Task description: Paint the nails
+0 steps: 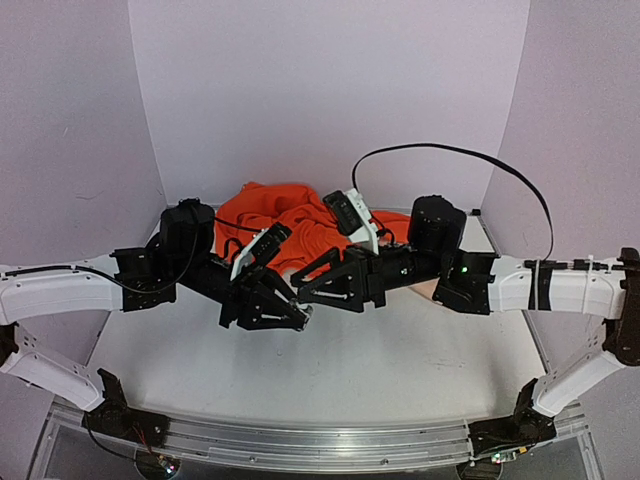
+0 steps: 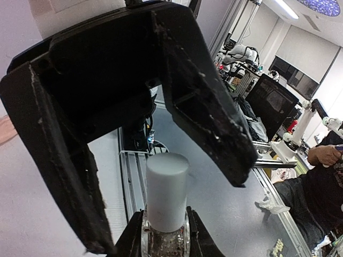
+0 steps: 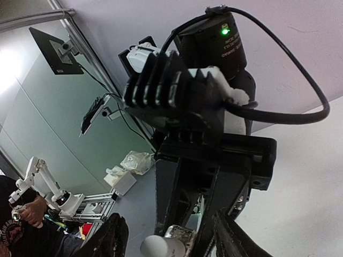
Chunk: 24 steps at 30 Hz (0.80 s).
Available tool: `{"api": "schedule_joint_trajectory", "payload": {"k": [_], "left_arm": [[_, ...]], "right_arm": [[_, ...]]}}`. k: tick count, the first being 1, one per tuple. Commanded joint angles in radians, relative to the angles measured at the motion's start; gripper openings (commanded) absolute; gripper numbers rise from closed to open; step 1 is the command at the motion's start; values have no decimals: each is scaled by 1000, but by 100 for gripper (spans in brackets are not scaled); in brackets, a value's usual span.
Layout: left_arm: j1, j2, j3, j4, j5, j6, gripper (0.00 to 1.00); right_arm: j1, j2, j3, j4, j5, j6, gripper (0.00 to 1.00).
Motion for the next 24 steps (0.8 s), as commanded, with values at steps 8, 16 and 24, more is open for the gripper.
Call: {"api": "schedule_joint_trajectory", "payload": {"k": [8, 16, 24], "left_arm": [[-5, -15, 52, 56, -63, -6, 0], [-3, -81, 0, 56, -395, 19, 0], [-14, -161, -107, 17, -1191, 56, 0]], "right_arm": [[28, -9, 27, -12, 18, -75, 13], [53, -27, 23, -103, 222, -106, 0], [302, 60, 201, -443, 1225, 28, 0]]}}
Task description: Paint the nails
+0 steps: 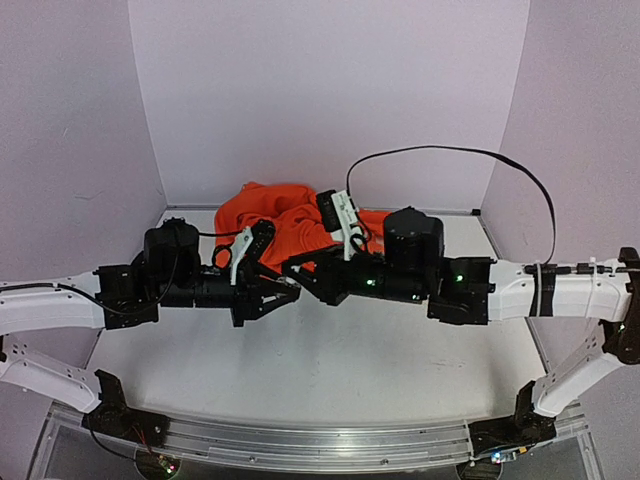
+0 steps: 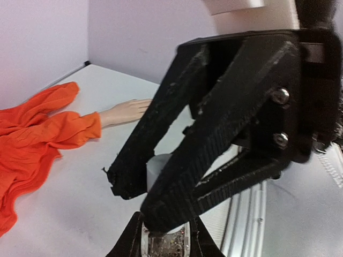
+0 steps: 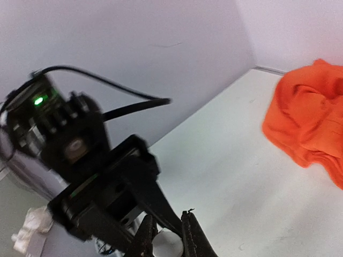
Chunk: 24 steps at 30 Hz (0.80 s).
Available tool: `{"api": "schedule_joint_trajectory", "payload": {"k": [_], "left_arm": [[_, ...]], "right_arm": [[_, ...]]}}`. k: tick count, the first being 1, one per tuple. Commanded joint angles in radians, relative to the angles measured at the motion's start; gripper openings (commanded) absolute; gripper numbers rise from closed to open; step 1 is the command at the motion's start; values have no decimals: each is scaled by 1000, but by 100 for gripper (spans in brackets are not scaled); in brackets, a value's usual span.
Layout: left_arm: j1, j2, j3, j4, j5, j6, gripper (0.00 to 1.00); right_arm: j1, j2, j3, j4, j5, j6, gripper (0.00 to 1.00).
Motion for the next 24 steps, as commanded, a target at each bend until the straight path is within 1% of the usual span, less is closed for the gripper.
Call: {"api": "schedule_joint_trajectory", "payload": {"k": [1, 4, 8, 11, 12, 13, 14, 15, 16, 17, 18, 20, 21, 24], "left_arm": [[29, -32, 2, 44, -536, 24, 0], [24, -16, 10, 39, -515, 49, 0], [22, -25, 0, 32, -466, 69, 0], [22, -47, -23, 29, -450, 69, 0], [22, -54, -29, 29, -431, 71, 0], [22, -60, -33, 29, -401, 70, 0], [25, -64, -33, 29, -335, 66, 0], [29, -63, -27, 30, -232, 66, 0], [37, -57, -16, 30, -105, 60, 0], [48, -51, -3, 31, 12, 49, 0], [52, -44, 12, 34, 109, 36, 0], [56, -25, 43, 35, 284, 28, 0], [56, -13, 60, 36, 392, 30, 0], [58, 14, 95, 41, 534, 5, 0]], "right_arm": [[171, 78, 166, -225, 530, 137, 0], [205, 124, 238, -262, 590, 167, 0], [206, 113, 263, -264, 609, 147, 0], [194, 73, 241, -241, 568, 90, 0], [180, 56, 228, -234, 532, 64, 10], [161, 40, 216, -230, 483, 40, 33], [136, 24, 204, -227, 413, 9, 56], [108, 9, 189, -223, 331, -20, 72], [81, -19, 166, -210, 192, -49, 85], [52, -42, 137, -181, 74, -87, 95], [25, -64, 104, -149, -58, -123, 98], [-41, -107, 38, -85, -295, -155, 98], [-62, -124, 17, -64, -374, -152, 98], [-88, -174, -33, 6, -507, -145, 98]]}}
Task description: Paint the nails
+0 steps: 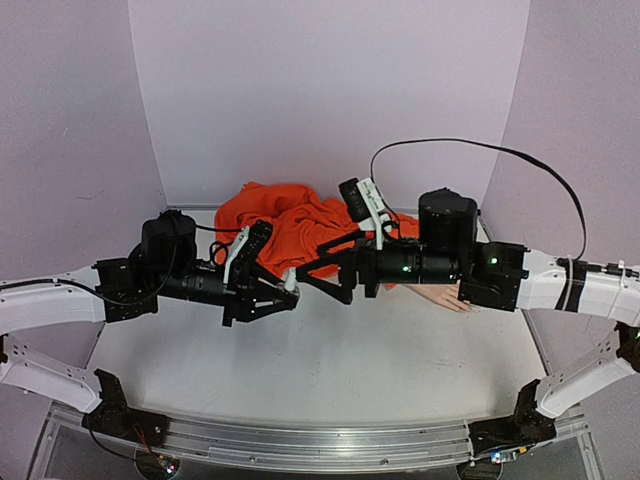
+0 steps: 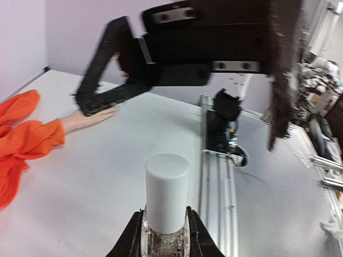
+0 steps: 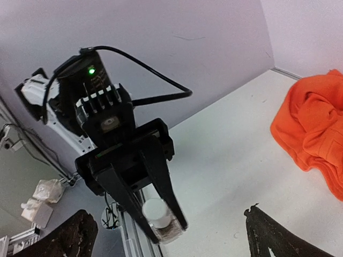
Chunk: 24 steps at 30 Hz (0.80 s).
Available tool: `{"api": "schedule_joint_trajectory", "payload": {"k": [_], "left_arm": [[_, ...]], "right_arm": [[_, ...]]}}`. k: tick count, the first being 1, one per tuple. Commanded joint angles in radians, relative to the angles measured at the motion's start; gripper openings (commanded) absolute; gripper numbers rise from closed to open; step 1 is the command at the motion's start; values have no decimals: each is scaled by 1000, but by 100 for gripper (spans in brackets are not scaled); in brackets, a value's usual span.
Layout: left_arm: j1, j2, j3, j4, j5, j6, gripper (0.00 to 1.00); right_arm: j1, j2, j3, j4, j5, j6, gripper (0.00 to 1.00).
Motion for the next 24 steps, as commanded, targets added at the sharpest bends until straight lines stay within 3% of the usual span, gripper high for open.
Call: {"api": "schedule_joint_trajectory", "payload": {"k": [1, 7, 15, 24], "left_arm": [[2, 32, 107, 57, 382, -47, 0], [-3, 90, 160, 71, 527, -110, 0], [-11, 125, 173, 76, 560, -136, 0], [-11, 135, 174, 78, 558, -132, 0]], "right_arm": [[-29, -76, -54, 178, -420, -51, 97], [-30, -12, -30, 207, -532, -19, 77], [-29, 21, -24, 299, -565, 19, 62], [-30, 48, -20, 315, -604, 34, 33]]}}
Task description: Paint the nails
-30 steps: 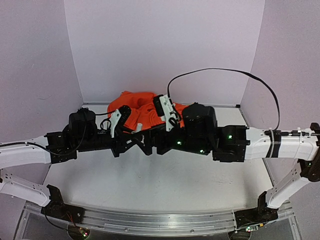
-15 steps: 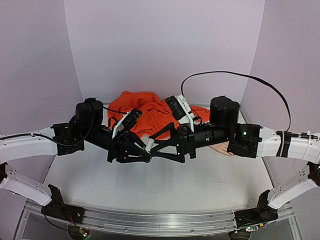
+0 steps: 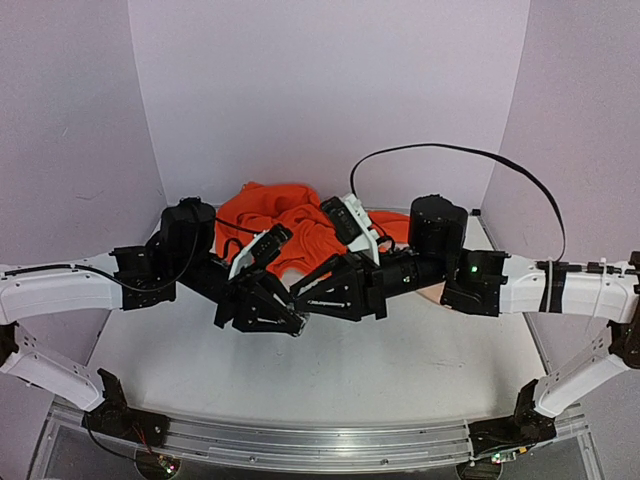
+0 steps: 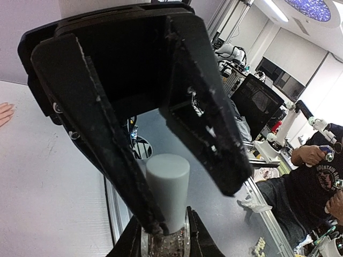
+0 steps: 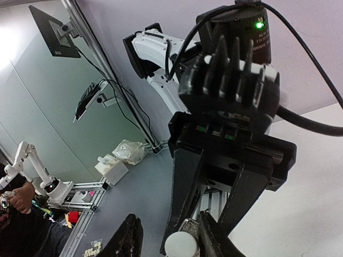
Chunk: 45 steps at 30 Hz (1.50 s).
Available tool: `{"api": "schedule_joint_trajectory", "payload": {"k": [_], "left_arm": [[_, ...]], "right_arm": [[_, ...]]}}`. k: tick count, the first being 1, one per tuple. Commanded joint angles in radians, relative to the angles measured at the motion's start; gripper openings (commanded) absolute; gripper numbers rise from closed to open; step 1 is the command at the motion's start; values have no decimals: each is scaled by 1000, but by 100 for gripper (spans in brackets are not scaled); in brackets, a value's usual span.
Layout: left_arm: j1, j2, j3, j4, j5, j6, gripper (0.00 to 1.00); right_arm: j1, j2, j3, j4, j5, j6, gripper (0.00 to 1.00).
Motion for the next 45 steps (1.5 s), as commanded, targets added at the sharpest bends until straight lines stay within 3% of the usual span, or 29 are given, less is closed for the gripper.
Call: {"api": "schedule_joint_trajectory", "payload": {"k": [1, 3, 5, 8, 10, 12, 15, 18, 21, 22, 26, 31, 35, 41, 45], "left_arm": [[-3, 0, 53, 60, 22, 1, 0], [-3, -1, 50, 60, 8, 1, 0], [-1, -7, 46, 60, -22, 0, 0], [-1, -28, 24, 60, -142, 10, 0], [1, -54, -7, 58, -306, 30, 0], [1, -84, -41, 52, -527, 44, 0], [0, -118, -85, 36, -850, 48, 0], [0, -123, -91, 7, -1020, 44, 0], [0, -111, -78, -5, -995, 53, 1], [0, -107, -76, -9, -979, 55, 5], [0, -107, -80, -14, -945, 47, 51], [0, -138, -103, -14, -912, 45, 82], [0, -174, -126, -15, -916, 54, 89], [1, -198, -140, -19, -953, 52, 95], [1, -195, -138, -26, -996, 41, 99]], "right_arm": [[-2, 2, 30, 76, -52, 7, 29], [-1, -2, 24, 76, -48, 2, 19], [-1, -9, 15, 75, -32, 1, 0], [-2, -19, 0, 64, 15, 2, 0], [-1, -23, 0, 35, 89, 5, 0], [0, -24, 15, -50, 247, 10, 0], [49, -34, 30, -142, 668, 37, 0], [155, -17, 74, -210, 965, 53, 0], [171, 2, 101, -220, 999, 64, 0], [171, 5, 103, -219, 1010, 60, 0], [167, 6, 109, -226, 1067, 40, 0], [95, -26, 39, -230, 1126, 47, 0], [-17, -69, -85, -220, 1111, 91, 0], [-57, -99, -244, -212, 1285, 93, 0], [-75, -93, -338, -188, 1307, 122, 0]]}}
